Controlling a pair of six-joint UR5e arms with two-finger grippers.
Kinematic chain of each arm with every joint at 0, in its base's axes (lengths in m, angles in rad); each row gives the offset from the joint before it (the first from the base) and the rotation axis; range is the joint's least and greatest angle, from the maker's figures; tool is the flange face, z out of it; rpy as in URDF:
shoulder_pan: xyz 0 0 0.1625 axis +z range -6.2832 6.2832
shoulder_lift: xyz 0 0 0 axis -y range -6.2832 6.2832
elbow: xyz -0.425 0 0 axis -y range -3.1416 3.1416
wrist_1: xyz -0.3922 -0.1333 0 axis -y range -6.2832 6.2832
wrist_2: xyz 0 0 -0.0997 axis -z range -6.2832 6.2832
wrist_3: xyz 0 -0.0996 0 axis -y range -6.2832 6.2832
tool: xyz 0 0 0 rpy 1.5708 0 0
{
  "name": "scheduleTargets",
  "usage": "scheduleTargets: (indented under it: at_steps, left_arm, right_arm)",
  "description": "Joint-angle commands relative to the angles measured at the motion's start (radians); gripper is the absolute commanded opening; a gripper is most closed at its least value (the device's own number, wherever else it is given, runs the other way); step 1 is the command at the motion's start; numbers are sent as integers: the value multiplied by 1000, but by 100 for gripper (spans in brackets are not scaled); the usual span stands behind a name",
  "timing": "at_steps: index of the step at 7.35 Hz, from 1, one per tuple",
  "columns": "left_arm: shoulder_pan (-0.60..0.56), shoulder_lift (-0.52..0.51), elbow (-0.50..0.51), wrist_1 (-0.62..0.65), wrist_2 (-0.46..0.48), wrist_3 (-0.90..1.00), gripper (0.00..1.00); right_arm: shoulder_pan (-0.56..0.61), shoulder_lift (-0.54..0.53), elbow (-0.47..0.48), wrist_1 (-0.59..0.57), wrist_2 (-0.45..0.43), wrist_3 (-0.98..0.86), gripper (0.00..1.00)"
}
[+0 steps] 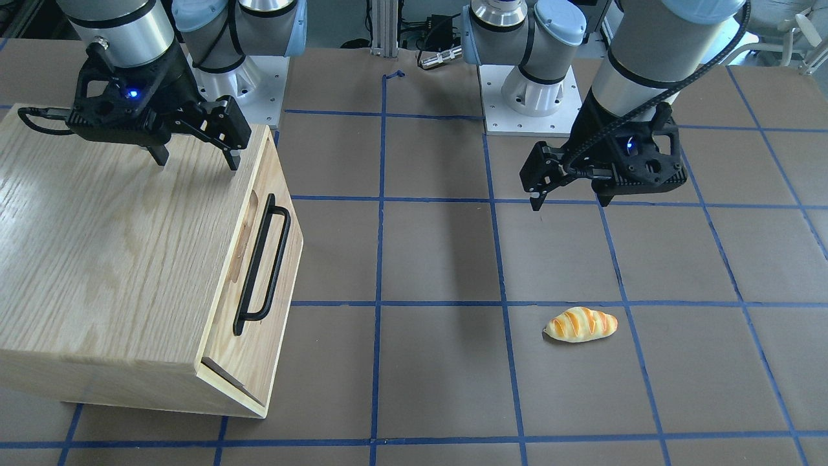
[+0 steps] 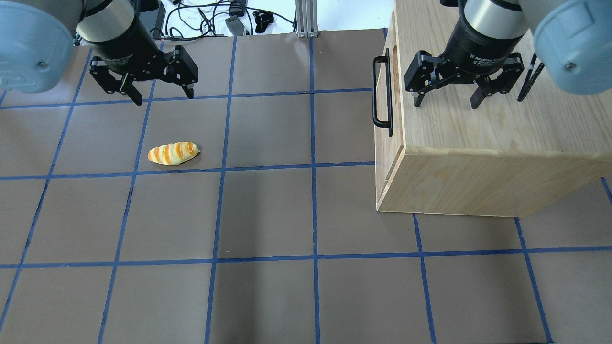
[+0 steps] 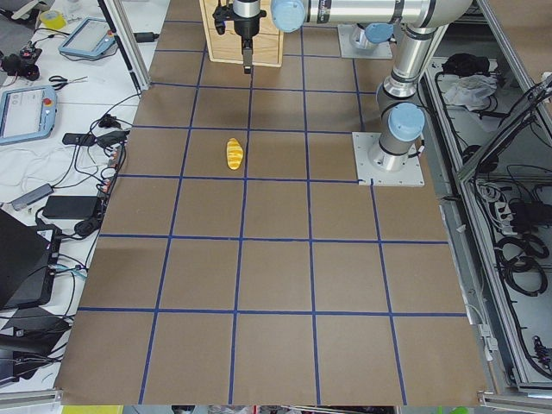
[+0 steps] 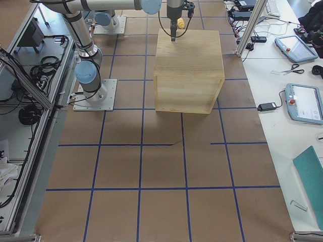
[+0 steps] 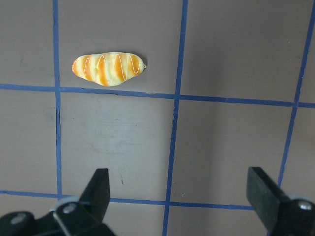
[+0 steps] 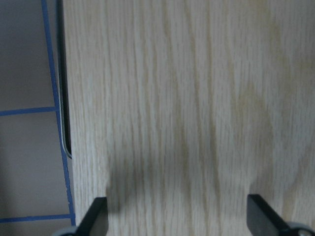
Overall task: Open upper drawer
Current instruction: 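Move the left gripper across toward the black drawer handle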
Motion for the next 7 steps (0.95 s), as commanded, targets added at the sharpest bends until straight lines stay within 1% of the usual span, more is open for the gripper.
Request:
scheduleTargets:
  at_steps: [1, 2, 4, 5, 6, 7]
  left_arm:
    - [-85, -39, 3, 77, -34, -129, 100]
    - [-119, -59, 14, 100, -45, -184, 100]
    - [-193, -111, 87, 102, -81, -284, 100]
    - [-220, -142, 109, 104, -135, -343, 100]
    - [-248, -171, 130, 125, -139, -352, 100]
    - [-271, -200, 147, 145, -165, -352, 100]
  right_arm:
    - [0, 0, 0, 0, -1, 0, 100]
    - [0, 0, 0, 0, 1, 0, 100]
    - [0, 0, 0, 0, -1, 0, 100]
    - [0, 0, 0, 0, -1, 0, 100]
    - [0, 0, 0, 0, -1, 0, 100]
    - [0, 0, 0, 0, -1, 0, 100]
